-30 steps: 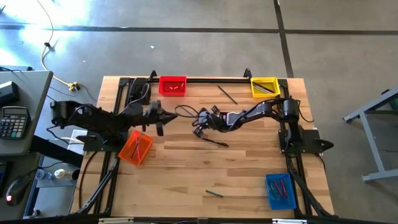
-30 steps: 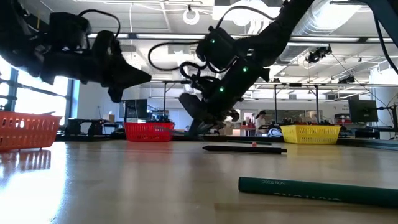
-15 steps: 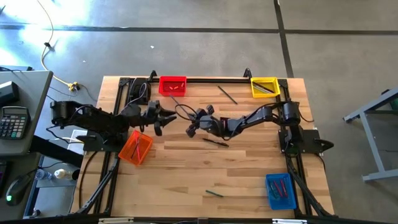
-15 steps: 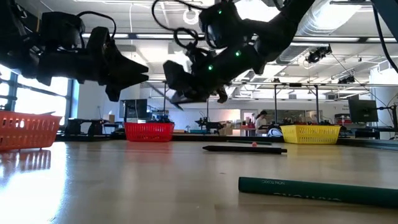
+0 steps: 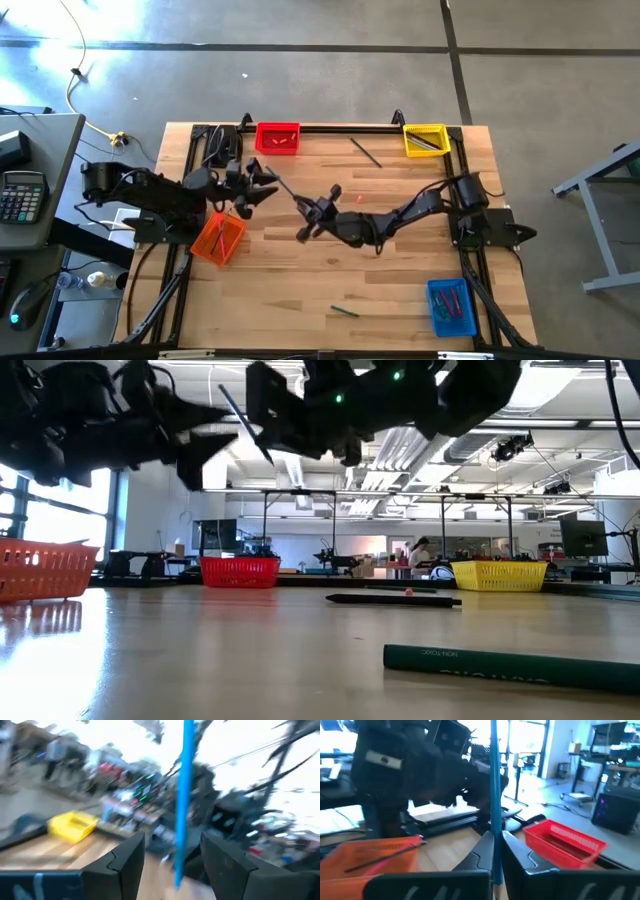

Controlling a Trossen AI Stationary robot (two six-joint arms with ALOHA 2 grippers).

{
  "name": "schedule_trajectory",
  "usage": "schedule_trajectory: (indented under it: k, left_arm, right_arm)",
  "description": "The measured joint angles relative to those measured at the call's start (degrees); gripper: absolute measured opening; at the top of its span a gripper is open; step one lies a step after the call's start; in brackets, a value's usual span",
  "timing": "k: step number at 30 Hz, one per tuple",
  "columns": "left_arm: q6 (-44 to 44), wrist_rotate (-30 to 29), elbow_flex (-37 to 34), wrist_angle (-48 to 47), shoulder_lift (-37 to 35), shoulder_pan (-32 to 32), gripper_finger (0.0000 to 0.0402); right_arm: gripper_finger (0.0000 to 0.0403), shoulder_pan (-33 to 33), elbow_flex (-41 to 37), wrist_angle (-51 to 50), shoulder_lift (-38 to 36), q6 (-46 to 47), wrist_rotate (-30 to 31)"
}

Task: Sort crayons/erasers/pens/pencils in bins
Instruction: Put the blue pencil into the orange basket

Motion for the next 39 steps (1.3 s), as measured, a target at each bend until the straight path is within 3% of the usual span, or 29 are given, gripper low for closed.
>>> schedule_trajectory:
  k: [5, 17, 21, 31, 39]
  left_arm:
    - [-0.18, 1.54, 0.02, 5.77, -0.02, -2.84, 0.0182]
    - [4.05, -0.14, 3.72, 5.79, 0.0, -8.06, 0.0178]
    - [6.84, -1.22, 3.83, 5.82, 0.0, -9.62, 0.0148]
    - [16.56, -2.53, 3.82, 5.84, 0.0, -12.05, 0.0018]
    - [19.42, -2.63, 3.82, 5.55, 0.0, -12.08, 0.0004]
  right_arm:
    - [0.0002, 1.63, 0.0, 2.52, 0.0, -1.72, -0.52]
    - [0.0002, 3.76, 0.0, 4.02, 0.0, -4.07, -4.11]
    - [0.0002, 4.02, 0.0, 4.42, 0.0, -4.6, -4.13]
    - [0.0003, 4.02, 0.0, 3.62, 0.0, -5.75, -4.12]
    - [0.0069, 4.04, 0.02, -0.42, -0.04, -5.57, -4.15]
